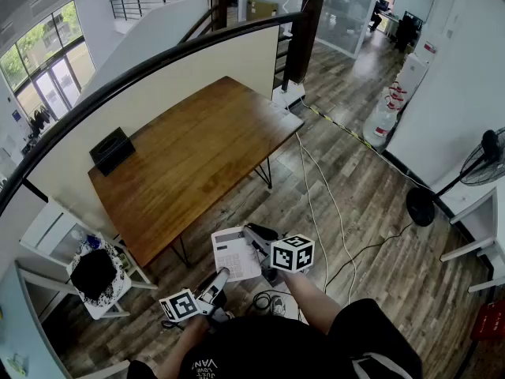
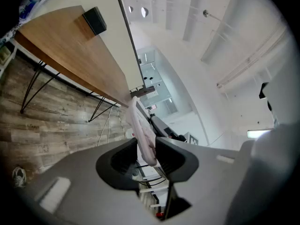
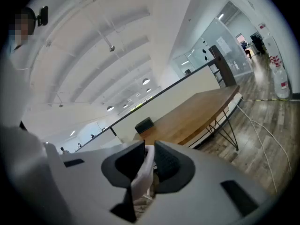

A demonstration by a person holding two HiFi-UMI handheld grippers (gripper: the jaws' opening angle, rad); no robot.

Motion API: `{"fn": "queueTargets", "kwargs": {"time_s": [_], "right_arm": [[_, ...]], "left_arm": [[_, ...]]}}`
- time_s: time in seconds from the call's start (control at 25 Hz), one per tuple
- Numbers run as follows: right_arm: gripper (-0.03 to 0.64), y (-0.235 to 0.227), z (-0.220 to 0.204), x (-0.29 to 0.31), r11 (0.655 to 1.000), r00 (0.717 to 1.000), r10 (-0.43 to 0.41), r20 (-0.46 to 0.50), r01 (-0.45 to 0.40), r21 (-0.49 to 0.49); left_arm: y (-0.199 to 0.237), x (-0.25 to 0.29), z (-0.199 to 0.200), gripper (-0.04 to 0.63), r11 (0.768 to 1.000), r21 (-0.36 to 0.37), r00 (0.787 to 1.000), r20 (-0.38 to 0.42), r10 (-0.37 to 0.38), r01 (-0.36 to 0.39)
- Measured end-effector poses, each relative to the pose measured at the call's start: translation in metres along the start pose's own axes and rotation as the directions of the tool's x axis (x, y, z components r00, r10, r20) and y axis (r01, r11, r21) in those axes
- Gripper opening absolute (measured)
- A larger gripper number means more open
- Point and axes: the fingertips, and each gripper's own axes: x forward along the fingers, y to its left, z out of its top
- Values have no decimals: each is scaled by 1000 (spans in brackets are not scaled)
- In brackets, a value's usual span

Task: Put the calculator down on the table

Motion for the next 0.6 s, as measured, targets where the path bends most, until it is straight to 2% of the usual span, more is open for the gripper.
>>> {"fn": "queueTargets", "kwargs": {"time_s": [0.28, 0.6], "right_arm": [[57, -24, 8, -15, 1000, 1000, -2, -12, 2, -8], [58, -61, 21, -36, 998, 998, 42, -43, -44, -36]], "left_arm": [[-7, 26, -11, 109, 1000, 5, 1000, 7, 12, -12], [-16, 71, -38, 109, 999, -2, 996, 73, 53, -53]]}}
